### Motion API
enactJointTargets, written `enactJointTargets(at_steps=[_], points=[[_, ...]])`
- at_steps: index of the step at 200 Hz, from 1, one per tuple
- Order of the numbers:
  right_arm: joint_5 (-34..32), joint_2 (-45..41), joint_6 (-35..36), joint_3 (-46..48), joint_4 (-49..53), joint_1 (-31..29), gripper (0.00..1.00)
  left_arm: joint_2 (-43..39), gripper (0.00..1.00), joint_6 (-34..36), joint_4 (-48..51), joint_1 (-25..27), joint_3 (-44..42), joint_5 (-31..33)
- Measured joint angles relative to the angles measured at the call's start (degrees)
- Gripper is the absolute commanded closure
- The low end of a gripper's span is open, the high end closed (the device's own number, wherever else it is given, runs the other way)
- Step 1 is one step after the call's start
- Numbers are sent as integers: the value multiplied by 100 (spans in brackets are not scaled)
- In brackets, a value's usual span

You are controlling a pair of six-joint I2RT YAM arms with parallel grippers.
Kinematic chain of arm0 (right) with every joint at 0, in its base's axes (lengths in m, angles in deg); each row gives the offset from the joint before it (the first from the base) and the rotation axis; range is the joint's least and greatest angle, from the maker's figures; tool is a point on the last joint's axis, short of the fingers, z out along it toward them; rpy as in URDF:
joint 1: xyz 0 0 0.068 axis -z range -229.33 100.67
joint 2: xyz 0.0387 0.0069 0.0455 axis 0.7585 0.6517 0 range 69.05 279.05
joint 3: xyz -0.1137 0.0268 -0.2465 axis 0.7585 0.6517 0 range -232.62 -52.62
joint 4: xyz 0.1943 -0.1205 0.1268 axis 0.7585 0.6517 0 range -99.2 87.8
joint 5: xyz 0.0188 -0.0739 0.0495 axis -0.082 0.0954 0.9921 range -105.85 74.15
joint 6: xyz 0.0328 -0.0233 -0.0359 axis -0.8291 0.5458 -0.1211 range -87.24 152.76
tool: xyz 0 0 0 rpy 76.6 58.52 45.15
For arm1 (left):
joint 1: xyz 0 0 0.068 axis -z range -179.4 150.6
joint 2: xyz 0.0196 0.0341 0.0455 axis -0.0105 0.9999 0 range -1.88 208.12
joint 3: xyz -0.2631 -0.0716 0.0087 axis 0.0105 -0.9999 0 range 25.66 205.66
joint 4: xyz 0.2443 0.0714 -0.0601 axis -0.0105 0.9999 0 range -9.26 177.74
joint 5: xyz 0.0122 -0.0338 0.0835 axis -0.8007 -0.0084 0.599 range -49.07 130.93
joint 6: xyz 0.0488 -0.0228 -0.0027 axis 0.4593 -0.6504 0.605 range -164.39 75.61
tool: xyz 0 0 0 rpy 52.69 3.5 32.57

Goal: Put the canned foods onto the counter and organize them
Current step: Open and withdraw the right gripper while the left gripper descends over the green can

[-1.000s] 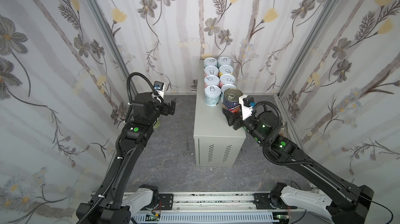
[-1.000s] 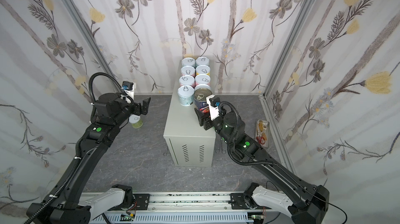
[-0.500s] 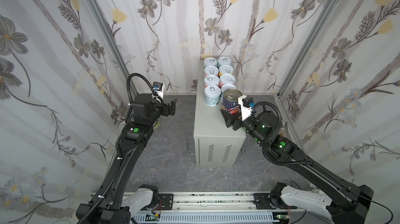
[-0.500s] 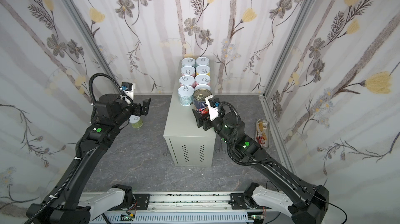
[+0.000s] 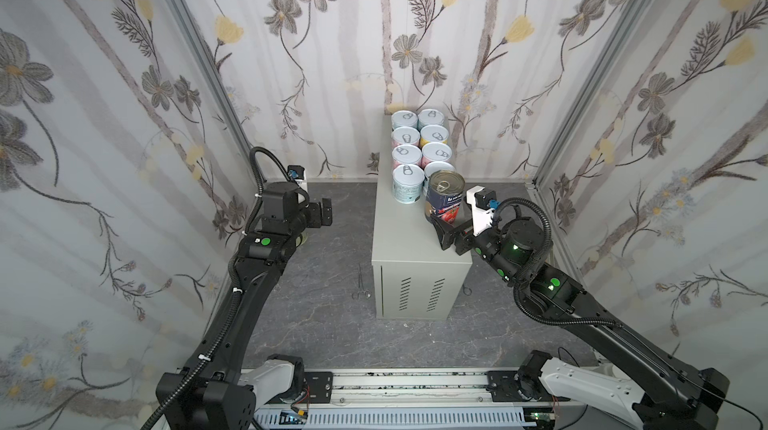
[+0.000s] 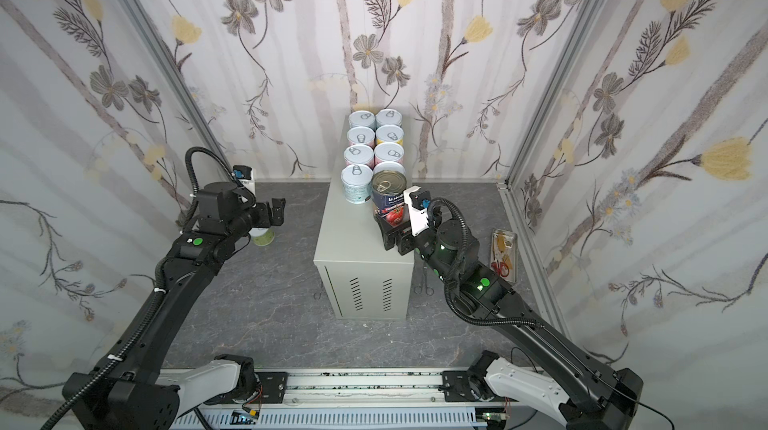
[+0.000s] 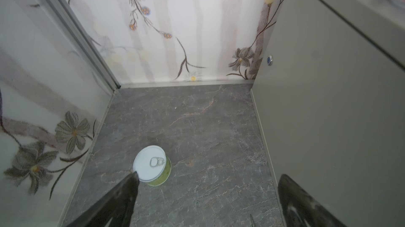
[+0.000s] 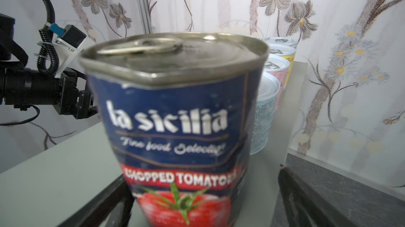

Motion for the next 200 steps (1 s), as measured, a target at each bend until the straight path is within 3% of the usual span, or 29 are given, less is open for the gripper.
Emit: enactJointTargets(at_steps=[74, 152, 200], points=[[-39, -614, -2, 144, 535, 7, 0, 826, 0, -695, 356, -525, 210, 46], [-348, -1563, -223, 160, 1449, 7, 0, 1888, 0, -785, 422, -1390, 341, -428], [-527, -1768, -409, 31, 1777, 7, 0, 2758, 0, -796, 496, -1550, 645, -586]])
